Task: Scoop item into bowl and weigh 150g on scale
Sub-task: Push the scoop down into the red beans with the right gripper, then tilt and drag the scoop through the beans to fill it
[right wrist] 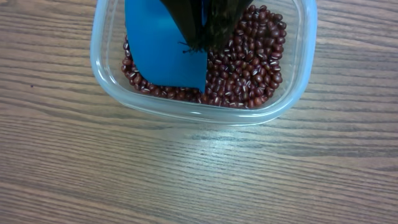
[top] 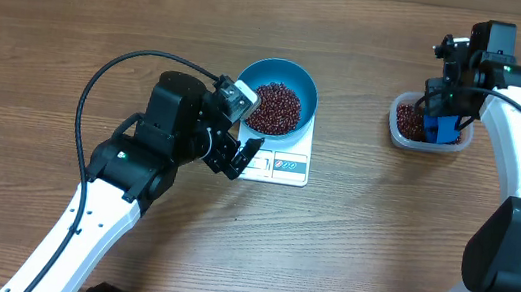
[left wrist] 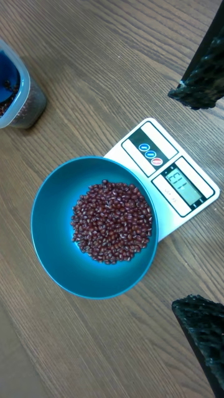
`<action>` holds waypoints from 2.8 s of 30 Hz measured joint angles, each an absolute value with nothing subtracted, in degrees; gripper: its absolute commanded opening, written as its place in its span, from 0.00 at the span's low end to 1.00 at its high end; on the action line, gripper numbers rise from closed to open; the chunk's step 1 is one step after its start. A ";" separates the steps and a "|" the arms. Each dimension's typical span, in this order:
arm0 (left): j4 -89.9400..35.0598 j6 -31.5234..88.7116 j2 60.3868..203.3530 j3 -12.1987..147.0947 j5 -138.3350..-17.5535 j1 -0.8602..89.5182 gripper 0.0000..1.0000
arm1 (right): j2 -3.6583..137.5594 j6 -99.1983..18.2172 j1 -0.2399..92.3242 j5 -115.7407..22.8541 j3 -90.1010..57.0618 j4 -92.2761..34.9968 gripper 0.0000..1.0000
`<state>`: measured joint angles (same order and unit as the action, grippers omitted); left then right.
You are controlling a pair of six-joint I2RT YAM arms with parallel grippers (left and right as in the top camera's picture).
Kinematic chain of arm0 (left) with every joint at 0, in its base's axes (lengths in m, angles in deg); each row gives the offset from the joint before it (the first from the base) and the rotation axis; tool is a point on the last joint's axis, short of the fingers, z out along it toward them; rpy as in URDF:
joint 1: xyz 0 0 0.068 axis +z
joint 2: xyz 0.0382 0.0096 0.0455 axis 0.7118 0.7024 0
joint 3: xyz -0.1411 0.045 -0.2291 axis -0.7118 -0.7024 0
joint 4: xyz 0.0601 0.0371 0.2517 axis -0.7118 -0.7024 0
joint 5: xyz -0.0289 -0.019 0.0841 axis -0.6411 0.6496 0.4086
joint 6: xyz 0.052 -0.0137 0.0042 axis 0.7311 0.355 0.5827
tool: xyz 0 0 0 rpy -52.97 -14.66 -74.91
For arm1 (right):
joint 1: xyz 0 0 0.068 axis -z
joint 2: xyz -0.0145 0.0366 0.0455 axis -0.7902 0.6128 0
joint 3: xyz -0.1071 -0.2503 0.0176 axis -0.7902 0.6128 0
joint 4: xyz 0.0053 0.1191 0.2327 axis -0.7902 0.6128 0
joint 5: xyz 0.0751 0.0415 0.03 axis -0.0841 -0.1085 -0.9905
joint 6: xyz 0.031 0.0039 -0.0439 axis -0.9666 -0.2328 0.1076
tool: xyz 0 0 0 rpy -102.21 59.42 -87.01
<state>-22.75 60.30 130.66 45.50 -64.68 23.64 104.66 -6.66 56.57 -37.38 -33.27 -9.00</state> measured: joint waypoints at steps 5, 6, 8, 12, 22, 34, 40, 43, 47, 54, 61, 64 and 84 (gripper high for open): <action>-22.75 60.30 130.66 45.50 -64.68 23.64 1.00 | 104.66 -7.16 56.57 -38.26 -33.27 -8.67 0.04; -22.75 60.30 130.66 45.50 -64.68 23.64 1.00 | 104.66 -7.31 56.57 -38.41 -33.27 -8.54 0.04; -22.75 60.30 130.66 45.50 -64.68 23.64 1.00 | 104.66 -7.49 56.52 -38.91 -33.27 -8.15 0.04; -22.75 60.30 130.66 45.50 -64.68 23.64 0.99 | 104.66 -7.62 55.74 -39.72 -33.27 -7.56 0.04; -22.75 60.30 130.66 45.50 -64.68 23.64 1.00 | 104.66 -11.46 52.22 -39.92 -33.27 -6.77 0.04; -22.77 60.30 130.66 45.50 -64.68 23.64 1.00 | 104.66 -18.31 53.42 -42.76 -33.27 -6.33 0.04; -22.82 60.30 130.66 45.50 -64.68 23.64 0.99 | 104.66 -20.91 55.39 -46.28 -33.27 -6.27 0.04; -22.82 60.30 130.66 45.50 -64.68 23.64 1.00 | 104.66 -22.39 56.41 -47.42 -33.27 -5.92 0.04; -22.84 60.30 130.66 45.50 -64.68 23.64 0.99 | 104.66 -23.64 58.01 -49.32 -33.27 -5.22 0.04; -22.84 60.30 130.66 45.50 -64.68 23.64 0.99 | 104.66 -24.40 61.18 -53.60 -33.25 -4.26 0.04; -22.84 60.30 130.66 45.50 -64.68 23.64 0.99 | 104.66 -25.78 65.66 -58.65 -33.25 -2.79 0.04; -22.84 60.30 130.66 45.50 -64.68 23.64 0.99 | 104.66 -26.20 66.84 -60.27 -33.25 -2.29 0.04; -22.88 60.30 130.66 45.50 -64.68 23.64 0.99 | 104.66 -28.05 72.96 -68.51 -33.25 -3.14 0.04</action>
<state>-22.88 60.30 130.66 45.50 -64.68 23.64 104.66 -28.05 72.96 -68.51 -33.25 -3.14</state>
